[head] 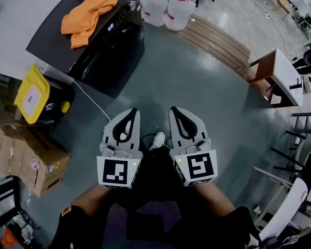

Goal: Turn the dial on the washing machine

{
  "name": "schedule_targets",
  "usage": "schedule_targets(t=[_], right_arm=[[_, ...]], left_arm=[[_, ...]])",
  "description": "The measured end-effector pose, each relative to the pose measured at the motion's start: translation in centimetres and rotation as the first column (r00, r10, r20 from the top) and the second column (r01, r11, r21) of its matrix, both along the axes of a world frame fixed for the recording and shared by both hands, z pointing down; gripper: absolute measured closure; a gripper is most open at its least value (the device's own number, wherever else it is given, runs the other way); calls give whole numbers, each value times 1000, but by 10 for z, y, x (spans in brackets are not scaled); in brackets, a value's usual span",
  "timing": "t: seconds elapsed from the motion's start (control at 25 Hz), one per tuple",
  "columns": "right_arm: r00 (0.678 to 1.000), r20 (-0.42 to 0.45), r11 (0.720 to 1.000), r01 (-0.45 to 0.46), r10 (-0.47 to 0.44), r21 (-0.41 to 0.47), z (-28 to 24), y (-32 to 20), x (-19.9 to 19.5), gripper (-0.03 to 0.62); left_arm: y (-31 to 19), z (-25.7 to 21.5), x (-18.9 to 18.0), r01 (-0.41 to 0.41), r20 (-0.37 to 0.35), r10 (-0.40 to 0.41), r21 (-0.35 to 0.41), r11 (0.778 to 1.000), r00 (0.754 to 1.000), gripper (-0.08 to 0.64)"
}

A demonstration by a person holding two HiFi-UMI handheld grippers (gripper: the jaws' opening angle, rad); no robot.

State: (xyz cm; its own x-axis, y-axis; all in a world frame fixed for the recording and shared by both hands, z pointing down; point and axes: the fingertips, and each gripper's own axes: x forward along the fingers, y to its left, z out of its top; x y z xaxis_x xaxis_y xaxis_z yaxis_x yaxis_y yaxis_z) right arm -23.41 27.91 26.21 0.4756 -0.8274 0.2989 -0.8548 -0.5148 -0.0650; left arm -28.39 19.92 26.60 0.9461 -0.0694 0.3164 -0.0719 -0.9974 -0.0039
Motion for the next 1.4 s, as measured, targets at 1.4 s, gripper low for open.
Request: schedule_targets(t=[1.4], right_arm=[[998, -5, 996, 69, -69, -50, 9, -187, 177, 326]], left_arm=[[-170, 23, 172, -47, 32, 50, -87, 995, 998, 351]])
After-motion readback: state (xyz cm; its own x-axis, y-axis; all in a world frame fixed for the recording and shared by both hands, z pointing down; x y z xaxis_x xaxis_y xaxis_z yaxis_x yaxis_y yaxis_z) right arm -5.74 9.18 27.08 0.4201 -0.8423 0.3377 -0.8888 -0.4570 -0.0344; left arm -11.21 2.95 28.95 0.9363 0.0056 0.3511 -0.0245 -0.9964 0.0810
